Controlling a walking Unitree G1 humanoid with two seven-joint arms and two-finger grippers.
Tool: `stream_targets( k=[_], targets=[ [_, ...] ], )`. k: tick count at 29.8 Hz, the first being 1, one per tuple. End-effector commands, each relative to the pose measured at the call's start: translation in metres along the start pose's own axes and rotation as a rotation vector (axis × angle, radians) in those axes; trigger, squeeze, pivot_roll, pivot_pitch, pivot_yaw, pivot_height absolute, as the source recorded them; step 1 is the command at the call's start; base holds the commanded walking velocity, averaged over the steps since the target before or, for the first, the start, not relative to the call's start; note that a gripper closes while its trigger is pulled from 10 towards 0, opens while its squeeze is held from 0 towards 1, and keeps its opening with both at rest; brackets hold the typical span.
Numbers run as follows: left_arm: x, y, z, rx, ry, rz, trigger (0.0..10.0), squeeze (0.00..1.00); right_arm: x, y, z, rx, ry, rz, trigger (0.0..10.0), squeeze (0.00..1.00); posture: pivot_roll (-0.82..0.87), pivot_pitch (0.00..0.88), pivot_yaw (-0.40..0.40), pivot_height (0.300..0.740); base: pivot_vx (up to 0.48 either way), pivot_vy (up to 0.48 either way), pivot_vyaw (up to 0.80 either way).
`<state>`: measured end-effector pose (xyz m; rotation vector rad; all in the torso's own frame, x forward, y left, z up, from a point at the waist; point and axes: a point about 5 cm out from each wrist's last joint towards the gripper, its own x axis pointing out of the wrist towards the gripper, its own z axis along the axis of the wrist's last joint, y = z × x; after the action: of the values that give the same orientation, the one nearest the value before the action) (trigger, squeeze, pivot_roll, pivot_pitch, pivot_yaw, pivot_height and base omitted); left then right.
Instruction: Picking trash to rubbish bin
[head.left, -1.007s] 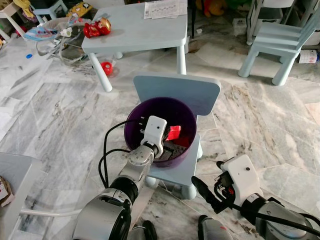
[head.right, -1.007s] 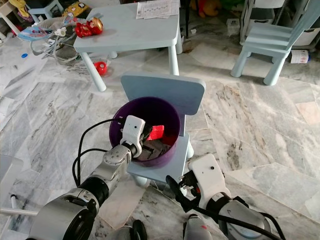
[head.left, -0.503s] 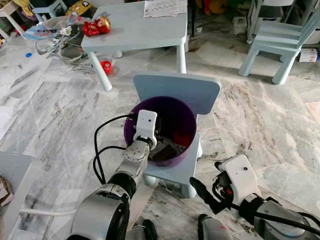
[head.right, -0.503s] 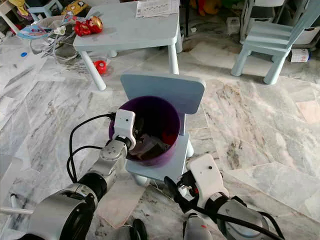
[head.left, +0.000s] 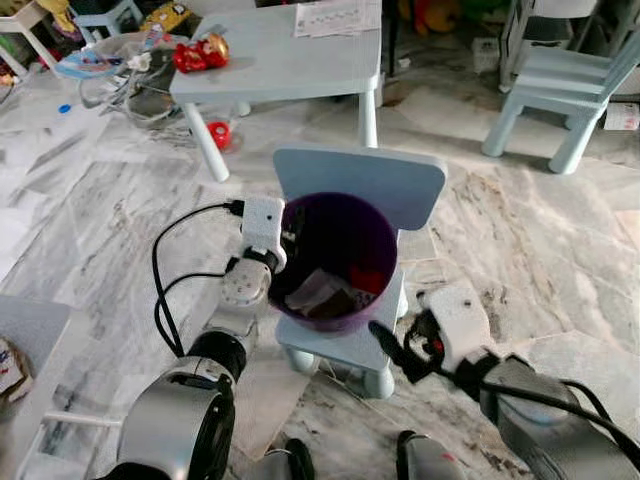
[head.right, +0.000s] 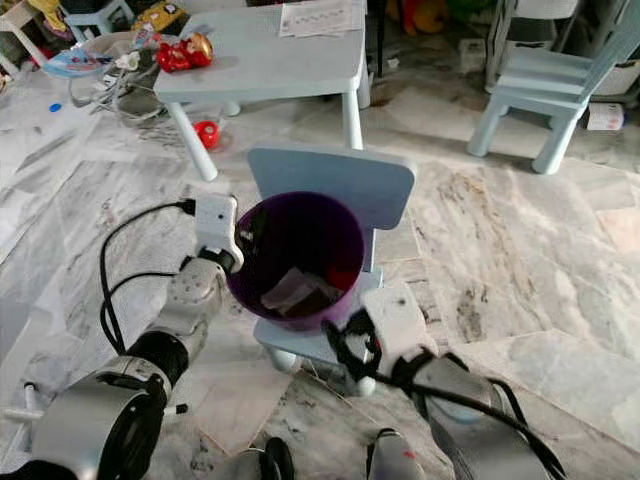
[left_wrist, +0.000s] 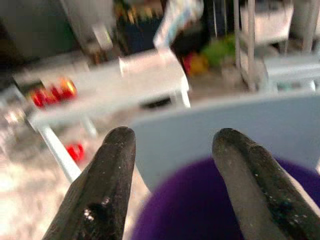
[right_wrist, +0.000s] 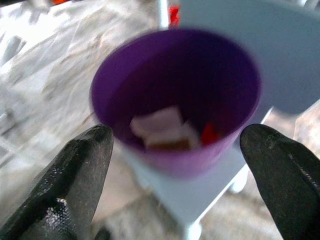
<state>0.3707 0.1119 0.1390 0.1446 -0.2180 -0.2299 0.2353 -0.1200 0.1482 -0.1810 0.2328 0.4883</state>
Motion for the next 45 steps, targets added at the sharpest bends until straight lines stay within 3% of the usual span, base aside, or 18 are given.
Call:
stream_targets(
  k=[1, 8, 14, 15, 16, 17, 21, 24, 26, 27, 28, 30, 31, 32, 33, 34, 36, 45],
  targets=[
    [-0.007, 0.012, -0.001, 0.027, -0.029, 0.017, 10.0, 1.0, 0.006, 0.0, 0.002, -0.015, -0.027, -0.014, 10.0, 1.0, -0.2, 0.137, 0.118, 0.74, 0.0, 0.0, 0.0],
    [-0.056, 0.069, 0.003, 0.126, -0.107, 0.2, 10.0, 1.0, 0.036, -0.025, 0.039, -0.106, -0.213, -0.144, 10.0, 1.0, -0.1, 0.081, 0.084, 0.74, 0.0, 0.0, 0.0],
    [-0.072, 0.081, 0.017, 0.133, -0.142, 0.297, 10.0, 1.0, 0.053, -0.037, 0.054, -0.104, -0.285, -0.185, 10.0, 1.0, -0.04, 0.053, 0.065, 0.74, 0.0, 0.0, 0.0],
    [-0.073, 0.082, 0.023, 0.127, -0.158, 0.323, 10.0, 0.51, 0.058, -0.038, 0.06, -0.108, -0.311, -0.192, 10.0, 1.0, -0.03, 0.037, 0.058, 0.74, 0.0, 0.0, 0.0],
    [-0.074, 0.082, 0.027, 0.123, -0.167, 0.337, 10.0, 0.51, 0.061, -0.039, 0.064, -0.113, -0.326, -0.196, 10.0, 1.0, -0.03, 0.037, 0.058, 0.74, 0.0, 0.0, 0.0],
    [-0.074, 0.081, 0.03, 0.115, -0.173, 0.352, 10.0, 0.0, 0.064, -0.04, 0.068, -0.113, -0.347, -0.2, 10.0, 0.99, -0.03, 0.02, 0.05, 0.74, 0.0, 0.0, 0.0],
    [-0.073, 0.078, 0.035, 0.094, -0.186, 0.365, 10.0, 0.0, 0.069, -0.041, 0.074, -0.118, -0.369, -0.203, 10.0, 0.98, -0.03, 0.005, 0.042, 0.74, 0.0, 0.0, 0.0],
    [-0.069, 0.063, 0.044, 0.038, -0.187, 0.357, 10.0, 0.0, 0.074, -0.041, 0.084, -0.131, -0.433, -0.206, 10.0, 0.85, -0.06, 0.0, 0.016, 0.74, 0.0, 0.0, 0.0],
    [-0.067, 0.059, 0.047, 0.033, -0.189, 0.362, 10.0, 0.0, 0.076, -0.04, 0.085, -0.135, -0.443, -0.204, 10.0, 0.73, -0.06, 0.0, 0.009, 0.74, 0.0, 0.0, 0.0],
    [-0.066, 0.056, 0.049, 0.025, -0.191, 0.368, 10.0, 0.0, 0.076, -0.04, 0.086, -0.136, -0.454, -0.204, 10.0, 0.59, -0.07, 0.0, 0.007, 0.74, 0.0, 0.0, 0.0],
    [-0.066, 0.056, 0.049, 0.025, -0.191, 0.368, 10.0, 0.0, 0.076, -0.04, 0.086, -0.136, -0.454, -0.204, 10.0, 0.59, -0.07, 0.0, 0.007, 0.74, 0.0, 0.0, 0.0],
    [-0.062, 0.053, 0.053, -0.014, -0.201, 0.384, 10.0, 0.0, 0.076, -0.04, 0.088, -0.146, -0.482, -0.214, 10.0, 0.36, -0.06, 0.0, 0.009, 0.74, 0.0, 0.0, 0.0],
    [-0.062, 0.053, 0.053, -0.016, -0.199, 0.387, 10.0, 0.0, 0.076, -0.04, 0.088, -0.144, -0.488, -0.217, 10.0, 0.36, -0.06, 0.0, 0.009, 0.74, 0.0, 0.0, 0.0],
    [-0.062, 0.054, 0.054, -0.024, -0.196, 0.387, 10.0, 0.0, 0.076, -0.04, 0.089, -0.145, -0.5, -0.219, 10.0, 0.22, -0.05, 0.0, 0.021, 0.74, 0.0, 0.0, 0.0],
    [-0.062, 0.054, 0.054, -0.024, -0.196, 0.387, 10.0, 0.0, 0.076, -0.04, 0.089, -0.145, -0.5, -0.219, 10.0, 0.22, -0.05, 0.0, 0.021, 0.74, 0.0, 0.0, 0.0],
    [-0.061, 0.053, 0.056, -0.027, -0.188, 0.379, 10.0, 0.0, 0.077, -0.038, 0.091, -0.148, -0.518, -0.209, 10.0, 0.08, -0.04, 0.0, 0.029, 0.74, 0.0, 0.0, 0.8],
    [-0.06, 0.053, 0.058, -0.018, -0.18, 0.363, 10.0, 0.0, 0.078, -0.035, 0.092, -0.156, -0.535, -0.199, 10.0, 0.11, -0.04, 0.0, 0.037, 0.74, 0.0, 0.0, 0.8],
    [-0.058, 0.051, 0.068, -0.044, -0.166, 0.363, 10.0, 0.0, 0.08, -0.025, 0.087, -0.121, -0.548, -0.171, 10.0, 0.0, -0.02, 0.016, 0.045, 0.74, 0.0, 0.0, 0.8]
  ],
)
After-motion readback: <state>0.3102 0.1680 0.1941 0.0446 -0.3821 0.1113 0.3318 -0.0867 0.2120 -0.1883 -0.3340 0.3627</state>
